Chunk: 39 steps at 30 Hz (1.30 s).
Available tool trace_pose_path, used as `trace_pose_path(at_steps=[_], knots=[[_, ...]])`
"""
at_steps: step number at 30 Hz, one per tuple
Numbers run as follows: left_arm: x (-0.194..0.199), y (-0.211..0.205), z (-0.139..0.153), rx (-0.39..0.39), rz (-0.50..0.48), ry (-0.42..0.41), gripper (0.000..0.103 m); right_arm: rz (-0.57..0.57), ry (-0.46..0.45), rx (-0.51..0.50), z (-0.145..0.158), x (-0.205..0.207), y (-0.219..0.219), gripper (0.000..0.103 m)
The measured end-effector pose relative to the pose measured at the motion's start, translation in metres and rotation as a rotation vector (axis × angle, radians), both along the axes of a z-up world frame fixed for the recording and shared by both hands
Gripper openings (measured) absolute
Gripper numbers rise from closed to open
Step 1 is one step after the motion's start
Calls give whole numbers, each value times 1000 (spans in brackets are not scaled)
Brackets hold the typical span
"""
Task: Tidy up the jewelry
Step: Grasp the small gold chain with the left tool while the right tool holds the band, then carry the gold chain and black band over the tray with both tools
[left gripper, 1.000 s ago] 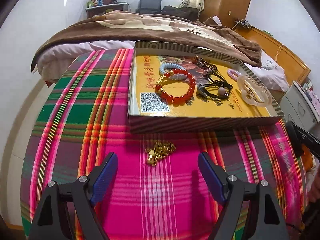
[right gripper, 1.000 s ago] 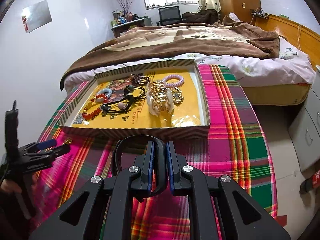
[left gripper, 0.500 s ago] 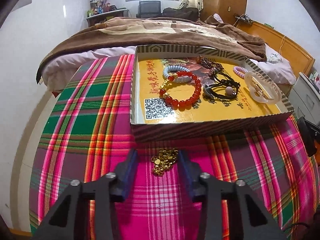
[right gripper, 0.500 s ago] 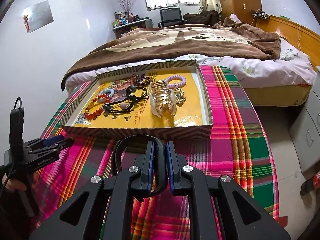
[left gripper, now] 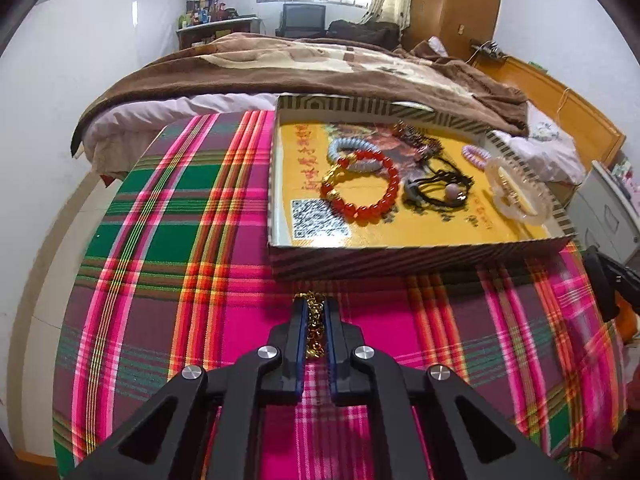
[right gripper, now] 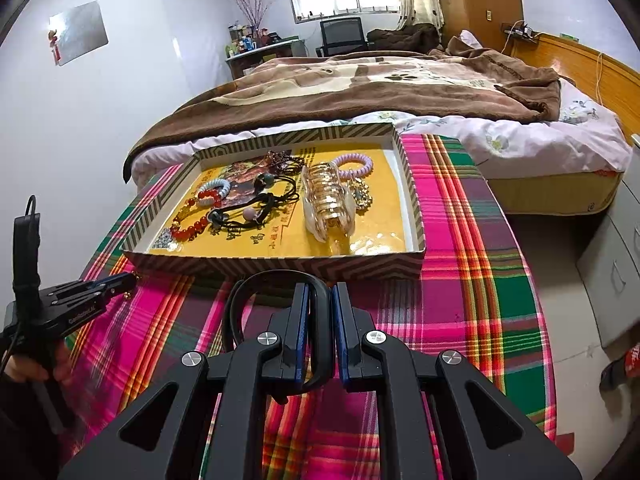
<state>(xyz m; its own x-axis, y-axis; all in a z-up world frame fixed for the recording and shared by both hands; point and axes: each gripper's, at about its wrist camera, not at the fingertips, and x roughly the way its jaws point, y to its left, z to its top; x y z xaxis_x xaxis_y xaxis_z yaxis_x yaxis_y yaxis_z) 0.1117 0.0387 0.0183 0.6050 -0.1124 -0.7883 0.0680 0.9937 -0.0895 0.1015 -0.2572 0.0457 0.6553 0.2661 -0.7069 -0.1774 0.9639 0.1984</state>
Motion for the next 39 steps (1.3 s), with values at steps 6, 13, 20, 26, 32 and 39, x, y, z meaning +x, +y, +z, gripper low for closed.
trace_pose_path(at_steps=[6,13,20,26,32,39], knots=[[-10,3,21,-46,-21,-34,6,9,-23,9,9,-3,2,12],[-18,7,39,-72,-30,-64,5,15,-48,12,18,-7,3,12],[-15,16,66,-98,-32,-113,5,30,-70,12,28,-6,7,12],[2,13,88,-94,-58,-144,5,60,-86,17,39,4,19,12],[36,12,103,-117,-72,-163,5,78,-73,19,39,24,34,12],[89,8,102,-108,-82,-150,5,85,-32,6,22,49,50,12]])
